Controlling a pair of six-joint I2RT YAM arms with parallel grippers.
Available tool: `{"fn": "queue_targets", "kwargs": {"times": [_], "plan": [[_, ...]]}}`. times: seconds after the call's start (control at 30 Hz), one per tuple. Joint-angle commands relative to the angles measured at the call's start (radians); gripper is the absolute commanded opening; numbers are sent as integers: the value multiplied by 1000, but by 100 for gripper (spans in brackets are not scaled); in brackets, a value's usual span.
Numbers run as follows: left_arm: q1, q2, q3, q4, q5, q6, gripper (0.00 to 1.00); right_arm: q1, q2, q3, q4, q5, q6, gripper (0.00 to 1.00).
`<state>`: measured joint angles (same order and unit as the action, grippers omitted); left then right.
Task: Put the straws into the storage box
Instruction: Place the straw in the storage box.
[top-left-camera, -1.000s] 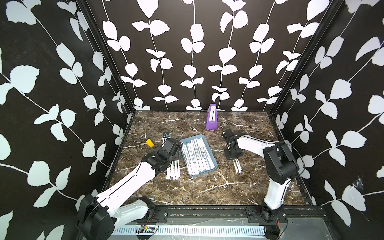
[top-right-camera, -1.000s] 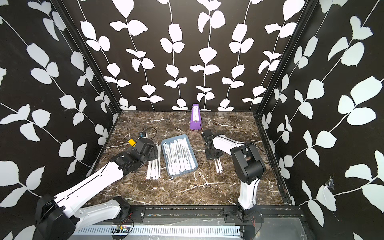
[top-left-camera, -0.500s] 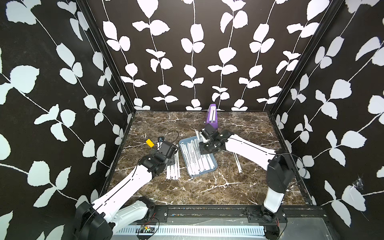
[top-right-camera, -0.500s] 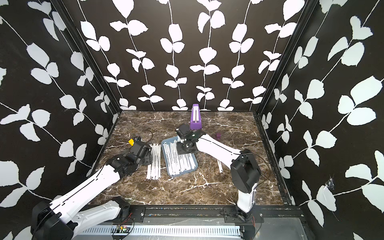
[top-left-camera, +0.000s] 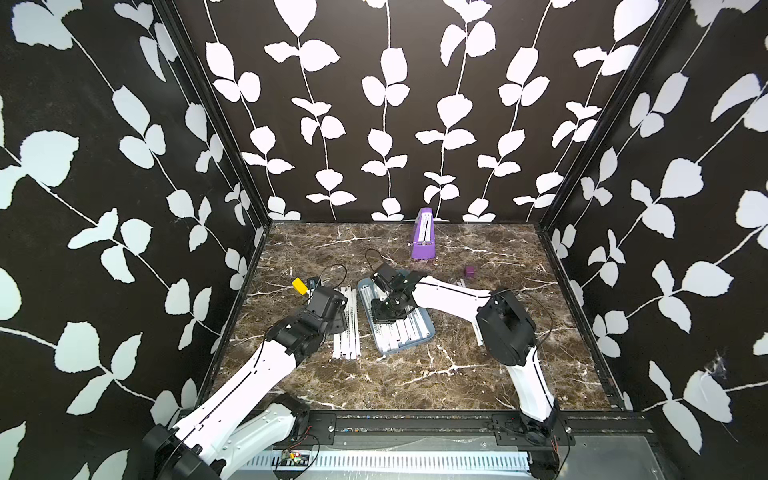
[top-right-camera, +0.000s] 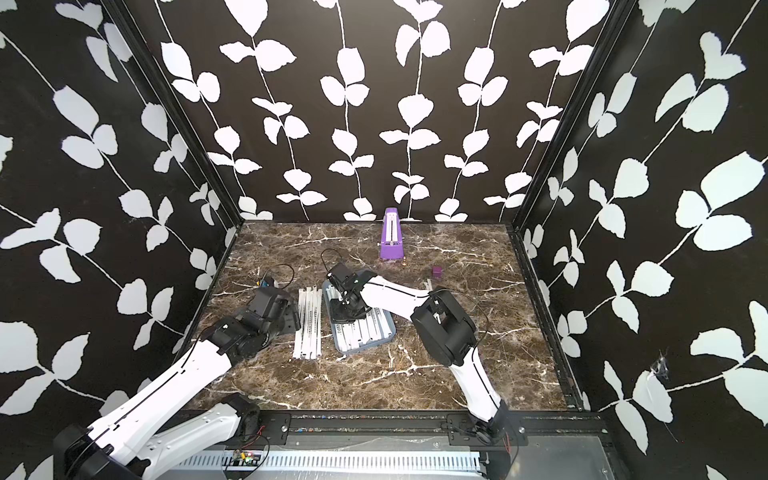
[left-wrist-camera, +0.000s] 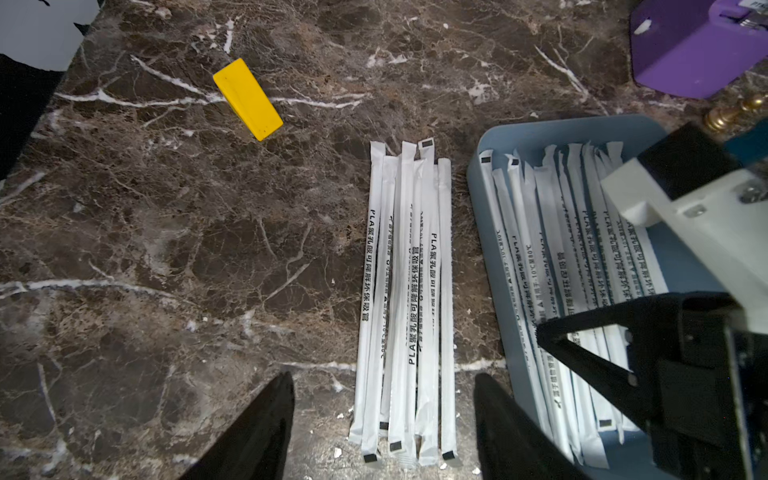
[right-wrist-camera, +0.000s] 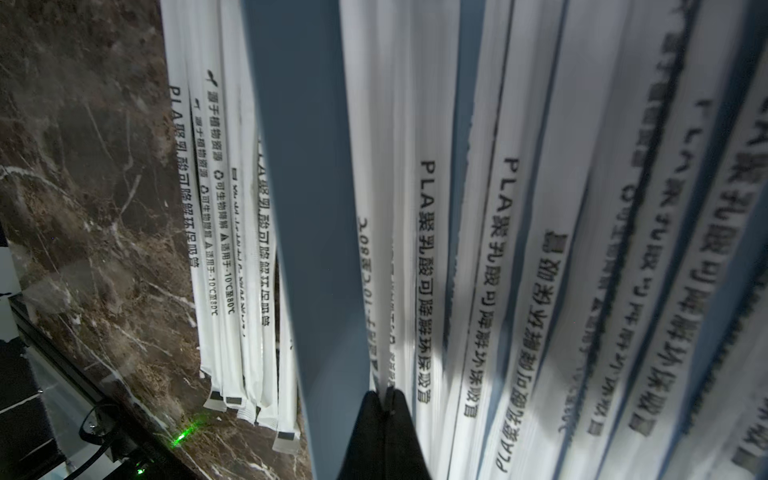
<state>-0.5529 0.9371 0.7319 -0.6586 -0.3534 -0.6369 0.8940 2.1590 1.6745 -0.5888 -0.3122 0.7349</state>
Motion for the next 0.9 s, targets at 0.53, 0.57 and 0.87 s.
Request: {"fn": "queue_targets", "kwargs": {"times": [0.53,0.57,0.87], "plan": [[157,38,-73,54,176,62,50,5,17,85,-32,5,-8,19],[183,43,-78,61,202,76,48,6,9,91,-42,9,-13,20],[311,285,-51,152,401,232,30,-31,-154,49,-89,52,-39,31]]}}
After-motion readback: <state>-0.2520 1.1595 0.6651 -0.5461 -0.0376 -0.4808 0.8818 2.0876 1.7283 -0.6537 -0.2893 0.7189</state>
